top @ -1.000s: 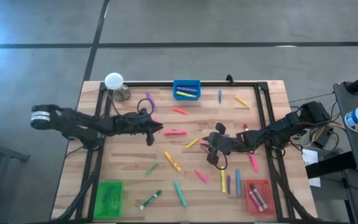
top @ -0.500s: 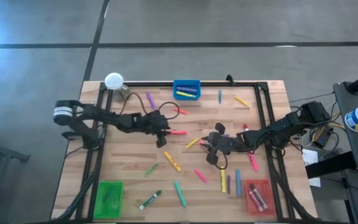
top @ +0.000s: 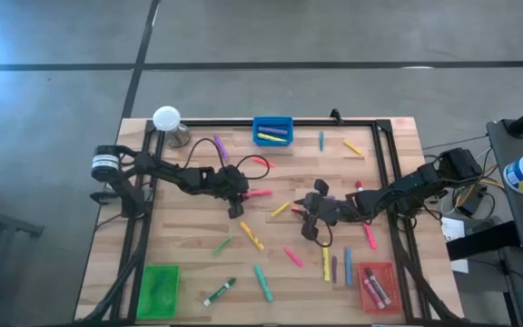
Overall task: Pick & Place Markers
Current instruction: Put the left pink highlighter into the blue bin
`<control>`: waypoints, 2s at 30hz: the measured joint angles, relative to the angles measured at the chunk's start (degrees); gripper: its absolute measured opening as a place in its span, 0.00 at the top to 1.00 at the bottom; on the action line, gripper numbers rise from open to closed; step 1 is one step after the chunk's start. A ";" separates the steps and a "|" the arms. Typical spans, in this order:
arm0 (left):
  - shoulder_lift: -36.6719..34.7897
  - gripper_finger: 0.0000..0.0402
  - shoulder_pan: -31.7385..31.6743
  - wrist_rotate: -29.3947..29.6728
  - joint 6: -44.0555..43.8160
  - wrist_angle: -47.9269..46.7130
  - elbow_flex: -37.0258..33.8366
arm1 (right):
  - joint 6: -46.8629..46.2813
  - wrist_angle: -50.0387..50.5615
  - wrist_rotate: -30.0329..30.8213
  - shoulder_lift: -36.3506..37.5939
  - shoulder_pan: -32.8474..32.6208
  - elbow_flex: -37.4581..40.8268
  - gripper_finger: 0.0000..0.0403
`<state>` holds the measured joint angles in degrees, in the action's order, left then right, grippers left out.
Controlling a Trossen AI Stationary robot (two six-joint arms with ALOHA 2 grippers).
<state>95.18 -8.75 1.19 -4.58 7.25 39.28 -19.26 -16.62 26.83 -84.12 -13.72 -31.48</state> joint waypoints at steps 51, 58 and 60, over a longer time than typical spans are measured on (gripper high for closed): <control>-7.65 0.84 3.72 -8.00 -8.36 63.23 -17.05 | 13.95 -39.77 -10.12 -14.77 9.51 -14.37 0.64; -7.65 0.82 3.73 -8.09 -7.04 62.92 -17.13 | 13.54 -39.55 -10.70 -14.43 9.47 -14.23 0.84; -7.65 0.79 3.74 -7.17 -7.16 62.36 -17.06 | 14.26 -38.67 -10.67 -14.03 9.44 -14.23 0.86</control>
<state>87.53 -5.02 -5.98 -11.74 69.61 22.22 -5.00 -55.29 16.15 -98.15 -4.27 -45.71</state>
